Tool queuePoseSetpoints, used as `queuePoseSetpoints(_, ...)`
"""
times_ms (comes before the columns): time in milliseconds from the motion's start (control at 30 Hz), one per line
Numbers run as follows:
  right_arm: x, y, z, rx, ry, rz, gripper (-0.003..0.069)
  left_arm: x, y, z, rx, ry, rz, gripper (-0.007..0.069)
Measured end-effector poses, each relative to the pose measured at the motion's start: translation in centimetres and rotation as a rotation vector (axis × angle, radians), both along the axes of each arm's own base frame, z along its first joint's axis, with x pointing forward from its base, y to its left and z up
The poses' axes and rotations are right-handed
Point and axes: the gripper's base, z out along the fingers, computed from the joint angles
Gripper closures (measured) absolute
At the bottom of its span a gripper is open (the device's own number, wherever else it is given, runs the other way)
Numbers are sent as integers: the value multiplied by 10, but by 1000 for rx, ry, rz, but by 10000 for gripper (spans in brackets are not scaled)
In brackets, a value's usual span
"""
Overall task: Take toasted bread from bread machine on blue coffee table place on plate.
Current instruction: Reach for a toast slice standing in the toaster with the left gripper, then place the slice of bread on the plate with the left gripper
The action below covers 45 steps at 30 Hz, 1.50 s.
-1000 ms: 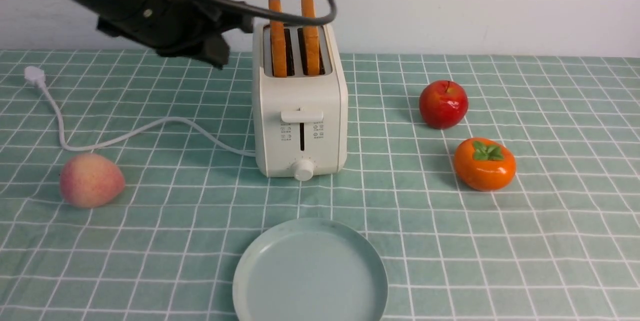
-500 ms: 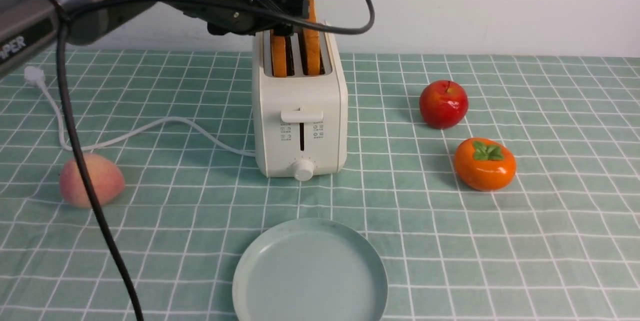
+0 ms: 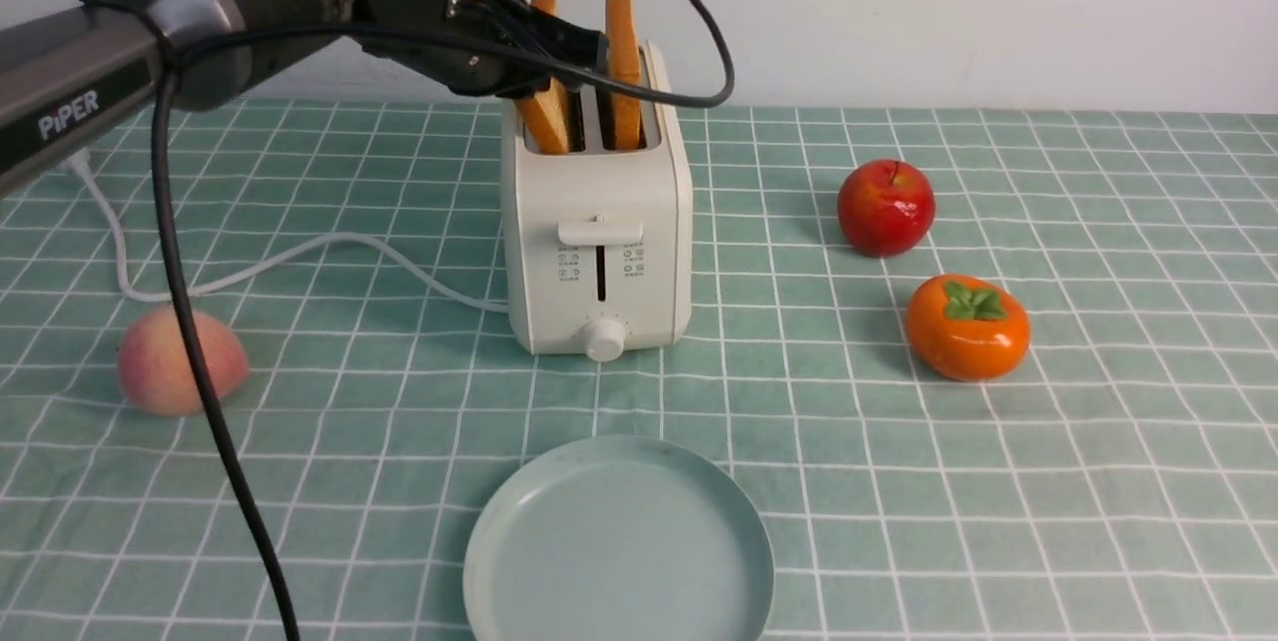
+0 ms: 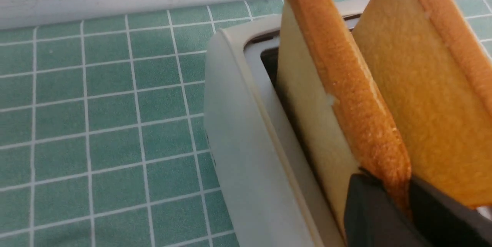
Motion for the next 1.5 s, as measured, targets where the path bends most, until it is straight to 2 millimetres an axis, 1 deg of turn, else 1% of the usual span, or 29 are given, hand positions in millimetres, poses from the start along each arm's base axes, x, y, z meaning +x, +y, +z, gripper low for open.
queuePoseSetpoints(33, 0, 0, 0, 5, -1, 2, 647, -7, 3, 14, -3, -20, 1, 568)
queuePoseSetpoints(67, 0, 1, 0, 11, -2, 3, 646, -12, 5, 23, -1, -36, 1, 568)
queuePoseSetpoints(133, 1, 2, 1, 22, -14, 3, 643, -35, 13, 59, -20, -85, 2, 568)
queuePoseSetpoints(167, 1, 2, 2, 24, -17, 3, 643, -38, 14, 62, -19, -84, 2, 568)
queuePoseSetpoints(233, 2, 2, 3, 37, -38, 1, 641, -75, 26, 105, -48, -122, -1, 568)
queuePoseSetpoints(267, 2, 3, 4, 43, -41, 2, 641, -89, 30, 118, -59, -120, -4, 568)
queuePoseSetpoints(300, 3, 3, 4, 46, -42, 2, 639, -103, 34, 128, -67, -108, -8, 568)
queuePoseSetpoints(367, 3, 3, 4, 50, -42, 3, 638, -117, 37, 136, -75, -84, -15, 568)
queuePoseSetpoints(400, 3, 3, 4, 50, -43, 3, 637, -132, 40, 137, -70, 2, -29, 568)
queuePoseSetpoints(433, 3, 3, 4, 51, -43, 3, 636, -138, 41, 133, -63, 63, -38, 568)
queuePoseSetpoints(500, 3, 3, 4, 52, -43, 4, 637, -142, 40, 125, -53, 138, -48, 568)
queuePoseSetpoints(533, 3, 3, 4, 53, -43, 4, 636, -143, 39, 113, -51, 203, -57, 568)
queuePoseSetpoints(567, 3, 3, 4, 53, -43, 4, 636, -144, 35, 88, -43, 329, -84, 568)
queuePoseSetpoints(600, 3, 3, 4, 53, -43, 4, 636, -145, 34, 81, -47, 357, -91, 568)
queuePoseSetpoints(633, 3, 3, 4, 53, -43, 4, 636, -145, 30, 61, -52, 433, -118, 568)
queuePoseSetpoints(667, 3, 3, 4, 53, -43, 4, 636, -148, 24, 33, -76, 532, -157, 568)
queuePoseSetpoints(733, 3, 4, 4, 55, -43, 5, 636, -153, 17, -4, -136, 636, -213, 568)
queuePoseSetpoints(800, 3, 4, 4, 55, -43, 5, 636, -157, 12, -29, -190, 677, -246, 568)
queuePoseSetpoints(833, 3, 4, 4, 55, -43, 5, 636, -158, 11, -34, -203, 681, -252, 568)
queuePoseSetpoints(867, 3, 4, 4, 54, -43, 4, 636, -162, 9, -51, -256, 681, -267, 568)
queuePoseSetpoints(967, 3, 4, 4, 54, -42, 4, 635, -163, 6, -69, -340, 646, -260, 568)
queuePoseSetpoints(1000, 2, 4, 4, 54, -42, 5, 635, -163, 6, -70, -342, 644, -258, 568)
queuePoseSetpoints(1067, 2, 4, 4, 61, -38, 9, 632, -160, 6, -84, -350, 637, -237, 568)
queuePoseSetpoints(1133, 2, 5, 4, 69, -36, 12, 631, -158, 5, -89, -345, 643, -230, 564)
queuePoseSetpoints(1167, 2, 6, 4, 75, -35, 15, 630, -154, 5, -98, -340, 659, -219, 544)
queuePoseSetpoints(1267, 2, 6, 4, 86, -36, 18, 628, -148, 3, -110, -334, 684, -202, 490)
queuePoseSetpoints(1300, 2, 7, 5, 91, -37, 19, 626, -147, 3, -116, -327, 700, -197, 444)
queuePoseSetpoints(1400, 2, 7, 5, 98, -38, 21, 626, -146, 4, -123, -282, 719, -203, 347)
queuePoseSetpoints(1500, 2, 9, 6, 122, -49, 25, 620, -149, 10, -124, -204, 725, -200, 312)
